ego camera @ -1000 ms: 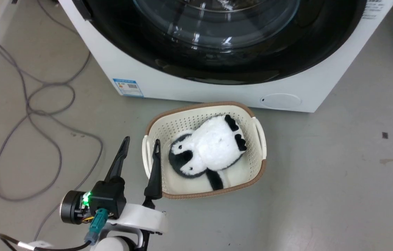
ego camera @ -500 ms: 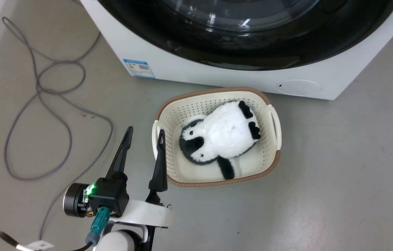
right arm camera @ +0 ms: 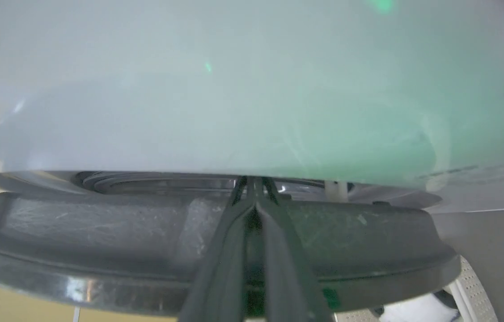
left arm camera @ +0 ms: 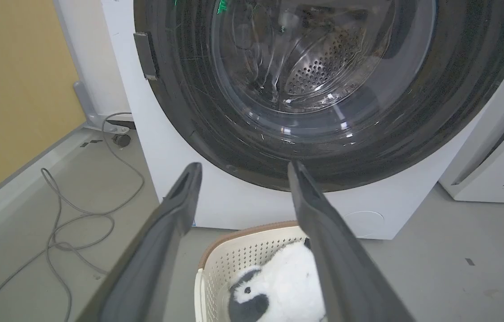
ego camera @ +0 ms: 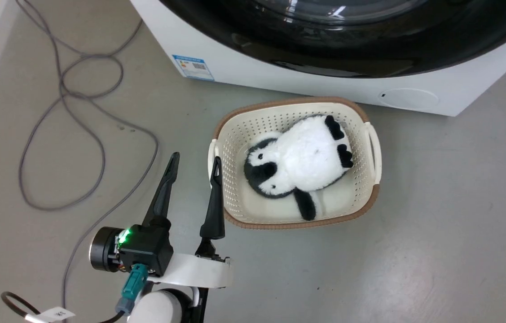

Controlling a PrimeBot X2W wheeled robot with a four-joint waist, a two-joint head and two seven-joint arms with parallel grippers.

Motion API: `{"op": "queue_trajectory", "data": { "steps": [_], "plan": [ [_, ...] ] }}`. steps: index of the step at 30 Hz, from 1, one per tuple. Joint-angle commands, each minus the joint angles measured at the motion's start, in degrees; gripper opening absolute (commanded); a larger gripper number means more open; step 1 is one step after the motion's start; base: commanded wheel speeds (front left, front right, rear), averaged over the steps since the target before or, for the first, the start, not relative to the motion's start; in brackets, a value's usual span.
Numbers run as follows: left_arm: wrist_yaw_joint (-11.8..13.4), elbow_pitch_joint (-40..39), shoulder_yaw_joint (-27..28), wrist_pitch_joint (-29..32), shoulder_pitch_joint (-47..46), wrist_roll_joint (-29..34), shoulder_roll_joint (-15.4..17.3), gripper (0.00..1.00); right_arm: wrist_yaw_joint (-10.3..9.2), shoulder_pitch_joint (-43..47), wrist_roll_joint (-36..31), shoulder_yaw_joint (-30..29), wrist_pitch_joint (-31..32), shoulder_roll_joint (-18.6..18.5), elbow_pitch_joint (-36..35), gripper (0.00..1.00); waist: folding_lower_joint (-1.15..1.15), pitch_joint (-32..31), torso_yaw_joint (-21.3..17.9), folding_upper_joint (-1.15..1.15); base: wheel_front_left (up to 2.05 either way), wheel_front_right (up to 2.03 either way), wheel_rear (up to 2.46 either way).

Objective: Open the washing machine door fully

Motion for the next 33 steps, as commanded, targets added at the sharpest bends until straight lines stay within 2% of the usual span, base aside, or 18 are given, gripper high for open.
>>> {"op": "queue_trajectory", "data": {
  "steps": [1, 12, 21, 26, 33],
  "plan": [
    [0.35, -0.18, -0.52, -0.58, -1.15, -0.41, 0.07, 1.00, 0.06, -1.55, 0.47, -0.15, 1.54, 0.74, 1.94, 0.00, 0.00, 0.33, 0.30, 0.00, 0.00, 0.00, 0.00],
    [0.38, 0.15, -0.32, -0.81, -0.77, -0.26, 0.07, 1.00, 0.06, 1.66, -1.64, -1.11, 5.53, 1.13, 3.48, 0.00, 0.00, -1.51, 0.24, 0.00, 0.00, 0.00, 0.00],
    [-0.34, 1.64, -0.18, -0.81, 0.78, 0.14, 0.07, 1.00, 0.06, 9.38, -2.01, -3.32, 6.85, 2.83, 2.74, 0.00, 0.00, -7.08, -0.04, 0.00, 0.00, 0.00, 0.00],
    [-1.06, 2.67, 0.80, -0.81, 2.42, 0.56, 0.07, 1.00, 0.06, 15.22, -1.66, -3.90, 8.11, 4.96, 1.08, 0.00, 0.00, -11.72, -0.11, 0.00, 0.00, 0.00, 0.00],
    [-2.04, 3.42, 2.54, -0.81, 5.60, 1.05, 0.07, 1.00, 0.06, 24.87, 0.73, -3.55, 12.37, 9.65, -5.57, 0.00, 0.00, -17.48, -1.09, 0.00, 0.00, 0.00, 0.00]
  ]
}}
